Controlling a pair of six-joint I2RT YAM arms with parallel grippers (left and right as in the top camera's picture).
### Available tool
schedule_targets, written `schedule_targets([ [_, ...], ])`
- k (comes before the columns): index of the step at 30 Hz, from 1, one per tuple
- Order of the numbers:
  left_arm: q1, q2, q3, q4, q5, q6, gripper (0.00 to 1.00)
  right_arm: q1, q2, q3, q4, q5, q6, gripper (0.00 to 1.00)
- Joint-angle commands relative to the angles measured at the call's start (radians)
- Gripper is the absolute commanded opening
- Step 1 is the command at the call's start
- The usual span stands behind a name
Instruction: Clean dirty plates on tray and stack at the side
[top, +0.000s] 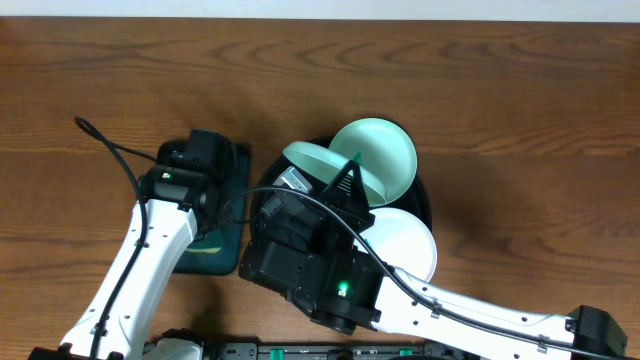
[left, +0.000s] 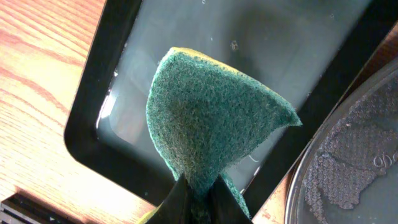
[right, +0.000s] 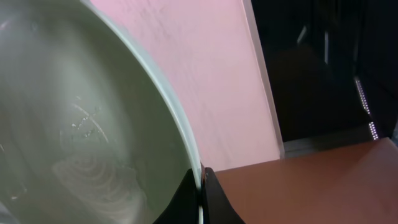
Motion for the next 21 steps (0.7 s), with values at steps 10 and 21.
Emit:
schedule_targets([
  [10, 0.006, 0.005, -0.003, -0.003, -0.028, -0.013, 0.07, 0.027, 0.011, 0.025, -0.076, -0.267, 0.154, 0.01],
  [21, 0.006, 0.005, -0.003, -0.008, -0.028, -0.013, 0.07, -0.177, 0.018, 0.013, -0.238, -0.804, 0.617, 0.01],
])
